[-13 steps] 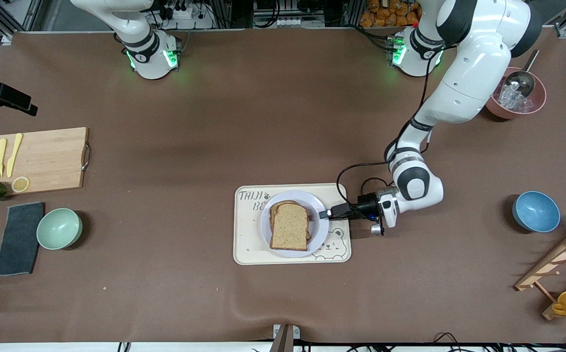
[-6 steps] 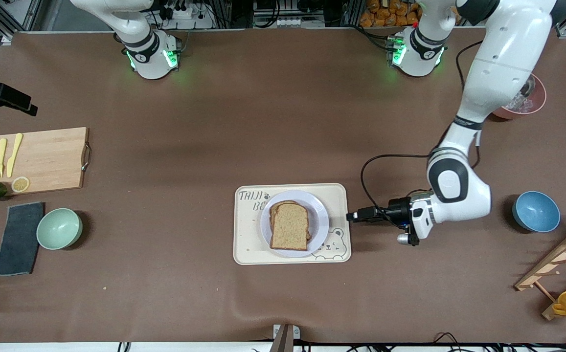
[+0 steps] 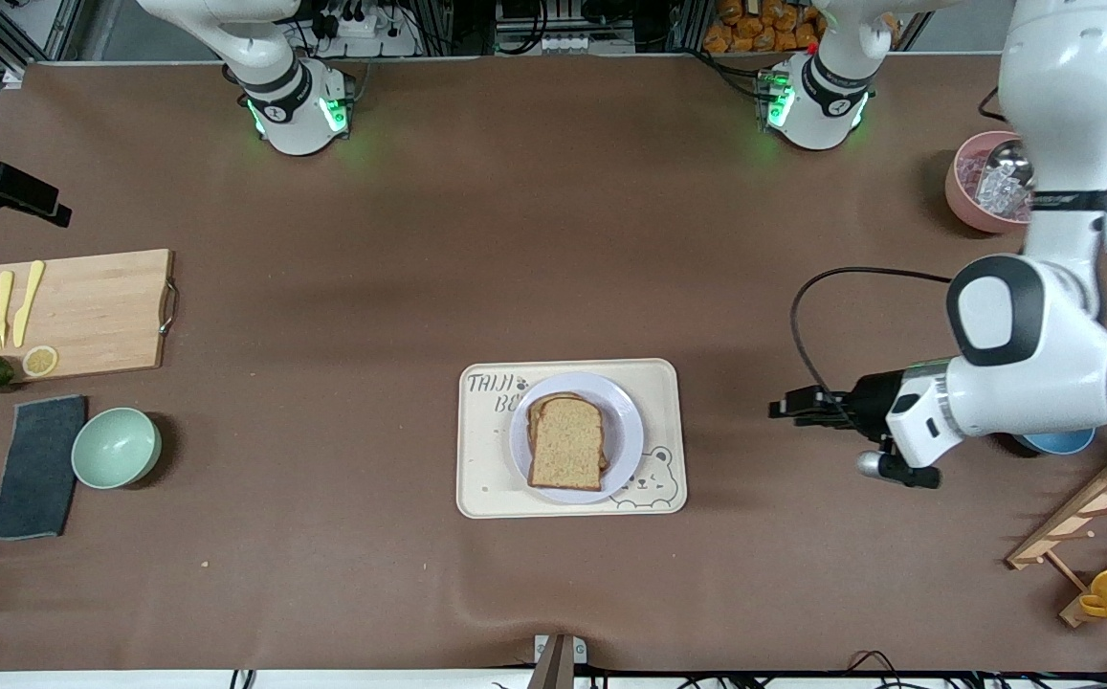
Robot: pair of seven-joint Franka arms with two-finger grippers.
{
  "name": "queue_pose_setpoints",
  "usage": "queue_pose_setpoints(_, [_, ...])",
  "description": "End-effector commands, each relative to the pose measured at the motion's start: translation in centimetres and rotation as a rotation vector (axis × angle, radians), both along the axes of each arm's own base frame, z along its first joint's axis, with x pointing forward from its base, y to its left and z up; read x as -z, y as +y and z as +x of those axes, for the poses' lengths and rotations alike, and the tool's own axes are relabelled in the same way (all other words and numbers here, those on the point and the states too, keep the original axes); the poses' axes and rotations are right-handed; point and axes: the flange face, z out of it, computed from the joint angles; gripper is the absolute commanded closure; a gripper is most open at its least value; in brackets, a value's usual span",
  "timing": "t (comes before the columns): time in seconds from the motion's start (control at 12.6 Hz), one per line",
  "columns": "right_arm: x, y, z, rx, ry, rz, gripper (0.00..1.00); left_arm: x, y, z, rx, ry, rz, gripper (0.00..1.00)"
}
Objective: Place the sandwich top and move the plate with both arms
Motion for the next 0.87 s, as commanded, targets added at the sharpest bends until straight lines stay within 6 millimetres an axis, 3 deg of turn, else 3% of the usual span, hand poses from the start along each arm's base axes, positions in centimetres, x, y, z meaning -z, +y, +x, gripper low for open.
queue_pose_setpoints(0.0, [-0.3,-0.2,0.3,0.003,-0.002,0.009,0.00,-3.1,0.8,-0.9,0.067,-0.027,0.174,0.27])
queue_pose_setpoints(0.08, [-0.3,-0.2,0.3,0.003,-0.002,0.009,0.00,-4.1,1.4,-1.2,0.087,-0.041,0.227,0.00])
queue_pose_setpoints(0.24, [-0.3,-0.3,0.3,0.005,-0.001,0.006,0.00,-4.9,3.2,-1.4,0.094,-0.037,0.292,0.00])
queue_pose_setpoints(0.48, [-0.4,-0.4,0.3,0.007,-0.003,0.003,0.00,-8.2,6.6,-1.9,0.093,-0.086,0.429,0.00])
queue_pose_setpoints(0.56, [-0.4,-0.3,0.3,0.005,-0.003,0.003,0.00,-10.1,7.0,-2.2,0.106,-0.119,0.489,0.00])
queue_pose_setpoints(0.79, [-0.4,-0.3,0.3,0.005,-0.003,0.003,0.00,-12.1,7.9,-2.9,0.097,-0.128,0.522,0.00])
